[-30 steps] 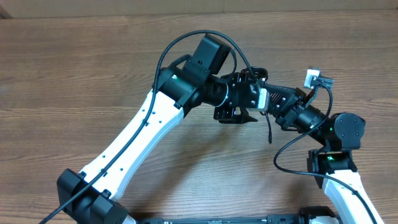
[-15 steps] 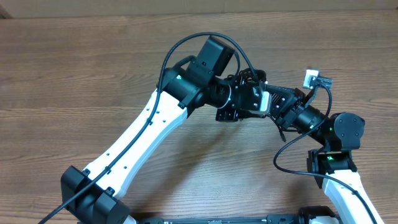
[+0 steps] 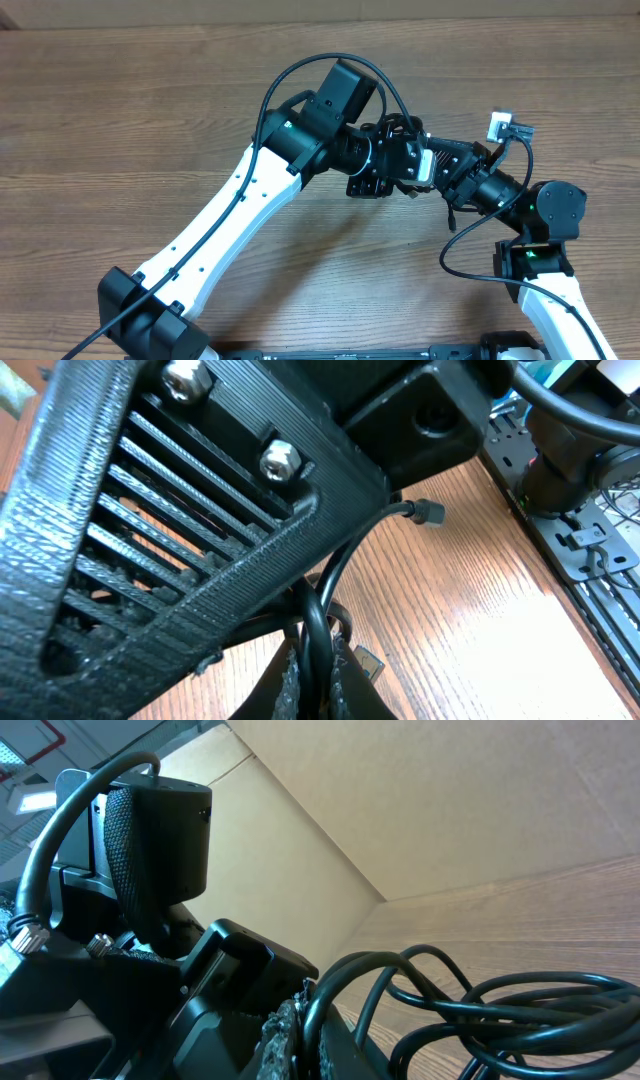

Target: Untangle cables

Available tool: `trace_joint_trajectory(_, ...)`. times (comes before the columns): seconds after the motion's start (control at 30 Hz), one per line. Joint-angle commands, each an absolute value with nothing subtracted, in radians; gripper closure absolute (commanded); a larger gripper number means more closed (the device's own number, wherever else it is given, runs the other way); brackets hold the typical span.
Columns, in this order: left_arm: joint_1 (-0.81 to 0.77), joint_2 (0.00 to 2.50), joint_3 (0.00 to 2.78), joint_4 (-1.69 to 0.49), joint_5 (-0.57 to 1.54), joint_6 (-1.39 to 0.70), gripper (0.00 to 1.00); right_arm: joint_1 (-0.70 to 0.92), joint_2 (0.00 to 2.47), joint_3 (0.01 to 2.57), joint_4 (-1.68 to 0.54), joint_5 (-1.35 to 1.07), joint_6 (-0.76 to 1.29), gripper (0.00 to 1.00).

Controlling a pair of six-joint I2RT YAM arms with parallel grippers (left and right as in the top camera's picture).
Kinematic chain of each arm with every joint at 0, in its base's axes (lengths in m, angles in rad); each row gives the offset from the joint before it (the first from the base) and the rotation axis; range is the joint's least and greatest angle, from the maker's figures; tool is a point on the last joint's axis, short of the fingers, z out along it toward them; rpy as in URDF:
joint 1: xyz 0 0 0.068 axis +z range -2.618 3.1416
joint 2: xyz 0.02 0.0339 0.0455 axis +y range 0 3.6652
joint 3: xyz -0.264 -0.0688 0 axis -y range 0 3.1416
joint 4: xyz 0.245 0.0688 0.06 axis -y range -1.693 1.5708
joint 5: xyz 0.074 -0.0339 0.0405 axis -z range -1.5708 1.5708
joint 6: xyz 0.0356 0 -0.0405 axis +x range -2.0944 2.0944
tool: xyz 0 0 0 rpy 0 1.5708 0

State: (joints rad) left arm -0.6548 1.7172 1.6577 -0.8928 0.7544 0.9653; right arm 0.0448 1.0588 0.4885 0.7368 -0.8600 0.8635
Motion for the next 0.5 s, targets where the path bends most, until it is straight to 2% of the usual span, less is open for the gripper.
trace_joint_trajectory(0.0, -0.661, 1.728, 1.671, -0.91, 0.728, 0.961, 0.94, 0.044, 1.057, 0.512, 0.743, -0.838, 0.864, 0.96)
trace_joint_trajectory(0.37, -0.661, 1.728, 1.671, -0.918, 0.718, 0.934, 0.96, 0.043, 1.057, 0.512, 0.659, -0.767, 0.856, 0.96)
trace_joint_trajectory(0.47, -0.661, 1.728, 1.671, -0.898, 0.645, 0.876, 0.96, 0.043, 1.057, 0.512, 0.636, -0.759, 0.831, 0.96)
